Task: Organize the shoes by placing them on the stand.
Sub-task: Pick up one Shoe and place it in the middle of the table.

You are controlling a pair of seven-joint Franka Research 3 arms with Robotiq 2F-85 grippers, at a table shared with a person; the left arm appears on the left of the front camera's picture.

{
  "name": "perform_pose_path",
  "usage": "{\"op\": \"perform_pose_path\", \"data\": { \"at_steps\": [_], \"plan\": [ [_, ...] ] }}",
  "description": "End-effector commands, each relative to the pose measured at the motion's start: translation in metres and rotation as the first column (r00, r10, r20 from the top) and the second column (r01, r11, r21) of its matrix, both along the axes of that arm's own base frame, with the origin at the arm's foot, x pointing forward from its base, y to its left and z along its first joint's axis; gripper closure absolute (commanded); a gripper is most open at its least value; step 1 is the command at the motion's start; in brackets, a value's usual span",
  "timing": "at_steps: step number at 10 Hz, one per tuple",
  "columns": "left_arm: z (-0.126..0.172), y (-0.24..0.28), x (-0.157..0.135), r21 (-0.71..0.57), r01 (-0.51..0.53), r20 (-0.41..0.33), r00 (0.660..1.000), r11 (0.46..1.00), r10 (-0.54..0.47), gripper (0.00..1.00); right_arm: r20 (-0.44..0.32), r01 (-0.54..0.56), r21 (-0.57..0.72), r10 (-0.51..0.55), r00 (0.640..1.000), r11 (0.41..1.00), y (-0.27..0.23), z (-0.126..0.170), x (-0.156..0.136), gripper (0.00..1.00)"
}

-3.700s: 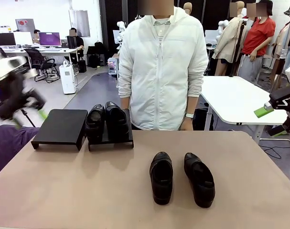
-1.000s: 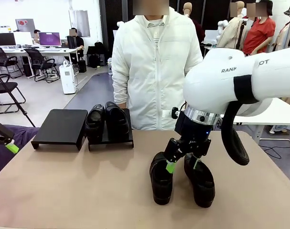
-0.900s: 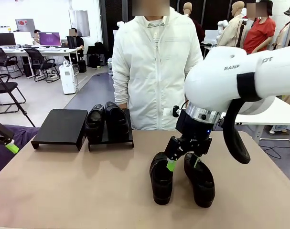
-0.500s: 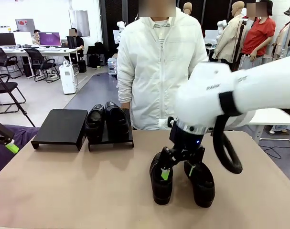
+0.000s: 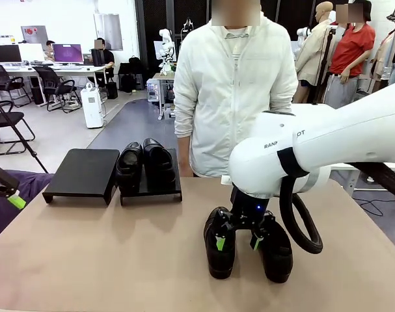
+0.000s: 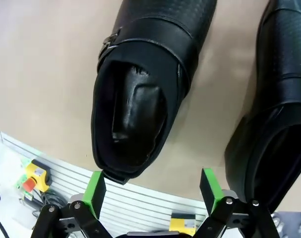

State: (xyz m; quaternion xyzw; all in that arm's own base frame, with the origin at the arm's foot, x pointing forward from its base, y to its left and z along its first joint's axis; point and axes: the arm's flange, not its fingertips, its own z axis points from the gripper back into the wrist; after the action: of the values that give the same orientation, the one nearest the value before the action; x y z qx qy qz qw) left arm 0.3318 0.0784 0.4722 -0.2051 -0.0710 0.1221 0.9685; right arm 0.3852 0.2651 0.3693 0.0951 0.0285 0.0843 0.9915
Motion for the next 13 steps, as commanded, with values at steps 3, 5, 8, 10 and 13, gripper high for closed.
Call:
{"op": "perform_pose_path", "data": {
  "at_steps": [3,5,8,10,13],
  "plan": [
    [0.0,0.0,-0.001,0.007,-0.012,0.001,1.0,1.0,0.012,0.0,0.03,0.093,-0.03,-0.092,0.995,0.995,0.0,-0.013,0.009,0.0],
    [0.0,0.0,-0.001,0.007,-0.012,0.001,1.0,1.0,0.012,0.0,0.031,0.143,0.041,-0.144,0.989,0.989,-0.006,-0.011,0.014,0.0],
    [0.0,0.0,-0.001,0.007,-0.012,0.001,1.0,1.0,0.012,0.0,-0.015,0.243,0.142,-0.243,0.97,0.96,-0.011,-0.019,0.026,0.0],
    [0.0,0.0,-0.001,0.007,-0.012,0.001,1.0,1.0,0.012,0.0,-0.017,0.272,0.111,-0.272,0.962,0.956,-0.011,-0.022,0.031,0.0],
    [0.0,0.0,-0.001,0.007,-0.012,0.001,1.0,1.0,0.012,0.0,0.007,0.267,0.093,-0.269,0.963,0.959,-0.011,-0.023,0.031,0.6]
  ]
}}
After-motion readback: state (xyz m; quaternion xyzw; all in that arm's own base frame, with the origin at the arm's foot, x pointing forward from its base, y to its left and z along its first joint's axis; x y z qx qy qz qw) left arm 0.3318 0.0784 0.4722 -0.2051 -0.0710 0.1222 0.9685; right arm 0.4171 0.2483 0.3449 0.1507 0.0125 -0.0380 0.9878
